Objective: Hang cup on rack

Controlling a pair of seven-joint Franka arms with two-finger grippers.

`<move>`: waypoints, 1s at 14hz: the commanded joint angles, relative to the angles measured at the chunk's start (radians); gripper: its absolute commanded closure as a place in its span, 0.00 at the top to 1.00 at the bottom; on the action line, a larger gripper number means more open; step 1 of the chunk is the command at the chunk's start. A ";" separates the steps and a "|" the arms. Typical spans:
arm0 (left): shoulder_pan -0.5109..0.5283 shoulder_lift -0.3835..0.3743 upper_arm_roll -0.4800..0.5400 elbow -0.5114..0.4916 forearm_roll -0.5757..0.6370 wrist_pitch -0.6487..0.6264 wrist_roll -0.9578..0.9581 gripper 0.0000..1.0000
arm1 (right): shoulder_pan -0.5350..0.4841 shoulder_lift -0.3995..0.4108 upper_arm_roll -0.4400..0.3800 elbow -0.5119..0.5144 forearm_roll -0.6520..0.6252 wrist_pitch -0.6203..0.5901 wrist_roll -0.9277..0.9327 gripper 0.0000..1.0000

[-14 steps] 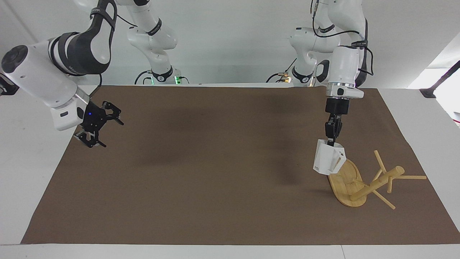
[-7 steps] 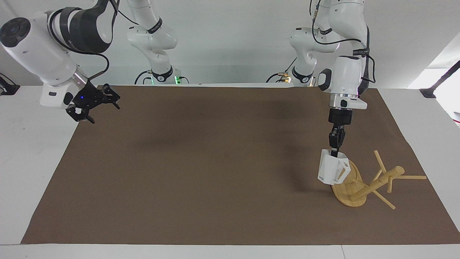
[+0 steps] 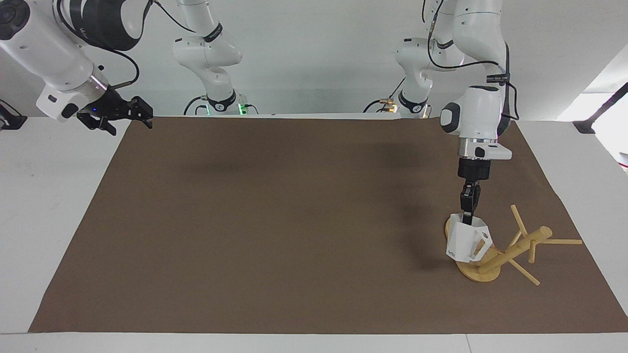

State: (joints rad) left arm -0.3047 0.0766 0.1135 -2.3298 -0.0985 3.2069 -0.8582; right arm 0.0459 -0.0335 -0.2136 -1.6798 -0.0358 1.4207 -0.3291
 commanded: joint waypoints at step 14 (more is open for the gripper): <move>0.064 0.049 -0.012 0.033 -0.003 0.005 -0.009 0.04 | -0.031 -0.046 0.079 -0.029 -0.033 0.014 0.199 1.00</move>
State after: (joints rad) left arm -0.2571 0.1149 0.1123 -2.3143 -0.0985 3.2063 -0.8583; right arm 0.0295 -0.0585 -0.1501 -1.6830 -0.0532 1.4210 -0.1481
